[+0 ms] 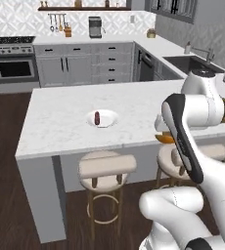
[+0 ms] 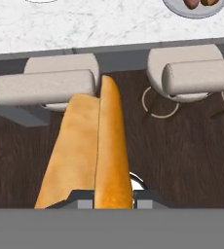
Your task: Place one bun and one sausage from the bowl on each plate.
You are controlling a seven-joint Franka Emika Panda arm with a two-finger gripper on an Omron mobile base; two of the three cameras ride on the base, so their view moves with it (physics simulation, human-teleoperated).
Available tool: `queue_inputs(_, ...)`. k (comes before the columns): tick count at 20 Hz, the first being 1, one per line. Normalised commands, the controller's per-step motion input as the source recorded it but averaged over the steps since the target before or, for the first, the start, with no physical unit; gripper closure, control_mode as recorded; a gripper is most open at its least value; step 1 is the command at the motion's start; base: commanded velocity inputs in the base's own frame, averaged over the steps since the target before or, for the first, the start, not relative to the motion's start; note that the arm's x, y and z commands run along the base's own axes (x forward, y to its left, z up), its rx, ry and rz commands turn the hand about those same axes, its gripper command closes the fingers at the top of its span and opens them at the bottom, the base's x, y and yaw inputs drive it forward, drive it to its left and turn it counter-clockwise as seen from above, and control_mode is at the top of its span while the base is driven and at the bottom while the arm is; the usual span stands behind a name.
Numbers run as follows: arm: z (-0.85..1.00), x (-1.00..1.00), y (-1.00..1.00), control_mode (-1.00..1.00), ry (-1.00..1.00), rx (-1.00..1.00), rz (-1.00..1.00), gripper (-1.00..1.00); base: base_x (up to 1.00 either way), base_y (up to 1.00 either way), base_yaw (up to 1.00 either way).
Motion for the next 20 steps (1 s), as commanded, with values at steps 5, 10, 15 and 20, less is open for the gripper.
queue_inputs(5,0.0,0.0,0.0,1.0,0.0,0.0,0.0,1.0,0.29,0.49,0.0)
queue_inputs(10,0.0,0.0,0.0,1.0,0.0,0.0,0.0,1.0,0.45,0.06,0.0)
queue_inputs(15,0.0,0.0,0.0,1.0,0.0,0.0,0.0,1.0,0.62,0.02,0.0)
queue_inputs(20,0.0,0.0,0.0,1.0,0.0,0.0,0.0,1.0,0.65,0.08,0.0)
